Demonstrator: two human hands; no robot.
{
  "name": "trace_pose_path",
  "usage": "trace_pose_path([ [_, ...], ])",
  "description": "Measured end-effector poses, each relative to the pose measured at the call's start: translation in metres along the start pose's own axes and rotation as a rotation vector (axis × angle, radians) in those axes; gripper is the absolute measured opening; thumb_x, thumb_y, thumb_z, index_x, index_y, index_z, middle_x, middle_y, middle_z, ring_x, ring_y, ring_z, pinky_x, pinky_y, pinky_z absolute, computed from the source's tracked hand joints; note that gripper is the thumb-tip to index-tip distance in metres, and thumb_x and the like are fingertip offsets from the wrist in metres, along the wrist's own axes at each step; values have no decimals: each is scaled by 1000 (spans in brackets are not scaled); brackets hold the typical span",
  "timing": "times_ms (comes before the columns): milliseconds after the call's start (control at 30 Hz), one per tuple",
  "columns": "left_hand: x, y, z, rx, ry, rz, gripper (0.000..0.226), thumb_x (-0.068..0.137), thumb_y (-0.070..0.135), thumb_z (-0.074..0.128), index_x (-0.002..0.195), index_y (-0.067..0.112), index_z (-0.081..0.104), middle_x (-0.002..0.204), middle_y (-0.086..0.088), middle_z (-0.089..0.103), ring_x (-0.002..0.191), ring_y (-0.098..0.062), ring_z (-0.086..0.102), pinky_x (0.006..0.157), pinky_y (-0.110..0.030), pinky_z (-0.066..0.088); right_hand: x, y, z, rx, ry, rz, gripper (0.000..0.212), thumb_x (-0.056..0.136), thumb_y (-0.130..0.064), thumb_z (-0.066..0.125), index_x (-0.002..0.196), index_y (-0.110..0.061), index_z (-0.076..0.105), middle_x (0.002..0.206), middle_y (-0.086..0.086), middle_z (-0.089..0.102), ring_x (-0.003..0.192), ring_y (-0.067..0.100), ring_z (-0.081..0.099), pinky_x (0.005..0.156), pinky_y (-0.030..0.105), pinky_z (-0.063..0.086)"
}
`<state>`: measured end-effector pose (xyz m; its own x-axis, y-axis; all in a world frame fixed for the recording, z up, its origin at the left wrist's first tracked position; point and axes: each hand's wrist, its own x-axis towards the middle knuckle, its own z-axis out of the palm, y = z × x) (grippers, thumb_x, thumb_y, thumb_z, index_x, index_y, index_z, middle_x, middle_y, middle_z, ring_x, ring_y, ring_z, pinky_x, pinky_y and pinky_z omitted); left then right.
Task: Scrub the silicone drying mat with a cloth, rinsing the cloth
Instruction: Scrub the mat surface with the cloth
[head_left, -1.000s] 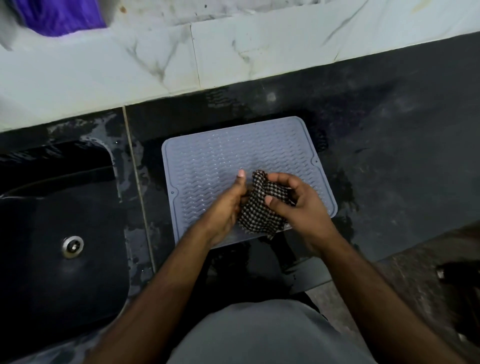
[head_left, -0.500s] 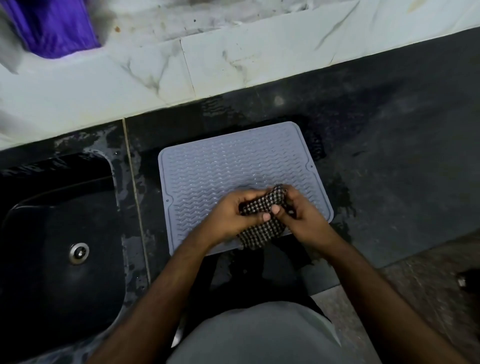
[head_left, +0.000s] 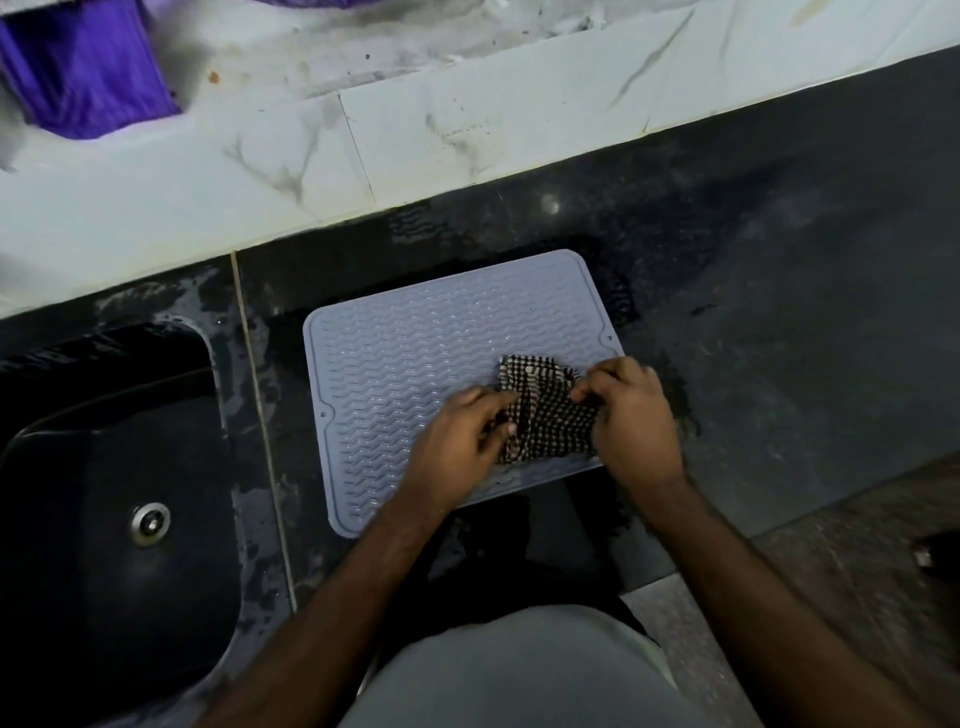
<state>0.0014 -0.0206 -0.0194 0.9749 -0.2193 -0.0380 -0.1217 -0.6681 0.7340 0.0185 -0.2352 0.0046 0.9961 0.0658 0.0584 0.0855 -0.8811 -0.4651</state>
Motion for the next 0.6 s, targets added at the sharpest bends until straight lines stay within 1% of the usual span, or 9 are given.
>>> trace_pose_path([
  [67, 4, -7, -5, 92, 76, -6, 36, 93, 19, 71, 129, 17, 68, 121, -2, 65, 111, -23, 59, 92, -40, 53, -8, -17, 13, -110, -20, -116, 30, 81, -11, 60, 110, -17, 70, 118, 9, 57, 107, 33, 53, 92, 45, 46],
  [100, 6, -10, -8, 139, 87, 5, 36, 91, 15, 72, 127, 15, 69, 121, -4, 65, 111, -26, 58, 93, -42, 52, -12, -24, 23, -170, -81, -131, 35, 89, -30, 57, 121, -17, 65, 127, 11, 53, 118, 35, 50, 100, 48, 42],
  [167, 10, -17, -16, 241, 63, -2, 40, 89, 14, 72, 128, 15, 68, 129, -8, 62, 118, -31, 55, 98, -46, 49, -19, -34, 43, -288, -279, -81, 73, 93, -63, 39, 145, -13, 45, 151, 18, 37, 142, 39, 30, 117, 54, 21],
  [233, 9, -25, -21, 341, 39, -54, 48, 90, 20, 72, 136, 17, 62, 145, -9, 53, 132, -31, 47, 106, -46, 44, -25, -34, 62, -360, -377, -45, 99, 87, -79, 27, 157, -10, 17, 163, 21, 13, 151, 41, 3, 122, 56, 1],
  [267, 6, -29, -22, 371, 40, -80, 52, 91, 24, 71, 140, 18, 58, 152, -9, 47, 138, -30, 42, 110, -47, 41, -27, -33, 69, -374, -375, -43, 105, 84, -83, 26, 158, -10, 10, 164, 22, 6, 151, 43, -4, 121, 57, -4],
  [333, 1, -37, -20, 392, 24, -136, 60, 94, 33, 68, 149, 20, 48, 162, -6, 34, 147, -28, 30, 117, -47, 34, -27, -32, 76, -370, -354, -36, 107, 82, -85, 28, 159, -13, 8, 165, 22, 3, 150, 44, -10, 119, 59, -7],
  [433, -8, -48, -17, 408, -36, -196, 66, 100, 47, 55, 158, 28, 32, 169, 0, 17, 155, -24, 15, 122, -45, 20, -26, -29, 81, -339, -302, -46, 90, 90, -76, 25, 159, -19, 15, 166, 16, 5, 151, 41, -8, 120, 60, -3],
  [500, -10, -52, -16, 399, -47, -192, 66, 100, 51, 51, 159, 30, 28, 170, 2, 12, 156, -22, 11, 122, -43, 17, -28, -24, 84, -289, -252, -43, 77, 95, -69, 23, 158, -25, 17, 167, 9, 6, 152, 37, -7, 120, 59, 0],
  [600, -10, -54, -19, 378, -45, -173, 67, 99, 51, 53, 158, 30, 31, 169, 2, 15, 155, -22, 13, 122, -41, 17, -28, -24, 87, -233, -216, -8, 69, 98, -66, 22, 158, -34, 14, 168, 2, 7, 153, 31, -7, 119, 57, -1],
])
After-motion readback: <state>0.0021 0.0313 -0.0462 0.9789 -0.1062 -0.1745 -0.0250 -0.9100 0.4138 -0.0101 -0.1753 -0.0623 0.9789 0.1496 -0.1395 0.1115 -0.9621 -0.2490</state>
